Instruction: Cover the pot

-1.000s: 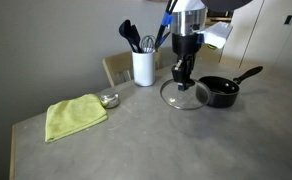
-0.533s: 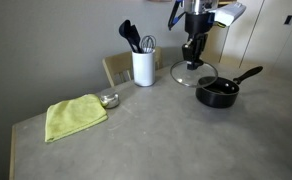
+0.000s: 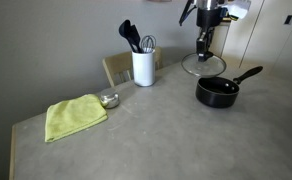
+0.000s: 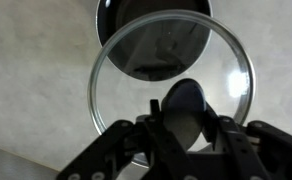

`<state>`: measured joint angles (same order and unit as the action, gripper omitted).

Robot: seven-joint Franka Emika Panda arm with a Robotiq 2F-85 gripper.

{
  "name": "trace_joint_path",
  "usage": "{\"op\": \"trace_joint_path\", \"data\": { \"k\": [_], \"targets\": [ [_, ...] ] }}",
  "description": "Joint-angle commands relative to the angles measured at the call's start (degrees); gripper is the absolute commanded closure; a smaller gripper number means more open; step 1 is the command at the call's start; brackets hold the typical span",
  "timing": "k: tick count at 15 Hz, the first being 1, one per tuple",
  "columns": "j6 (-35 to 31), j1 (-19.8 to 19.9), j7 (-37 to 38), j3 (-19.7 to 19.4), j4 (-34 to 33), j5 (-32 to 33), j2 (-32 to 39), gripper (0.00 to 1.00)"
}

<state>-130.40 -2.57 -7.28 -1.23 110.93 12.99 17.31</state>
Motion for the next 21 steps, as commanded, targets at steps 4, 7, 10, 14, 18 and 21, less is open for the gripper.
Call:
{"op": "trace_joint_path", "data": {
  "k": [4,7,10,14,18,21],
  "targets": [
    [-1.81,4.19,-6.19,-0.05,4.72,-1.14,-1.88,0.85],
    [-4.75,7.11,-11.55,0.56,7.02,-5.43,-1.69,0.85],
    [-6.35,9.81,-17.97,1.36,8.90,-12.40,-1.73,0.85],
    [-6.38,11.67,-23.20,1.65,10.87,-17.76,-1.86,0.85],
    [-6.11,12.35,-25.83,1.72,12.06,-20.12,-1.85,0.85],
    [-6.27,12.19,-25.85,1.41,12.67,-19.56,-1.69,0.85]
  ]
}}
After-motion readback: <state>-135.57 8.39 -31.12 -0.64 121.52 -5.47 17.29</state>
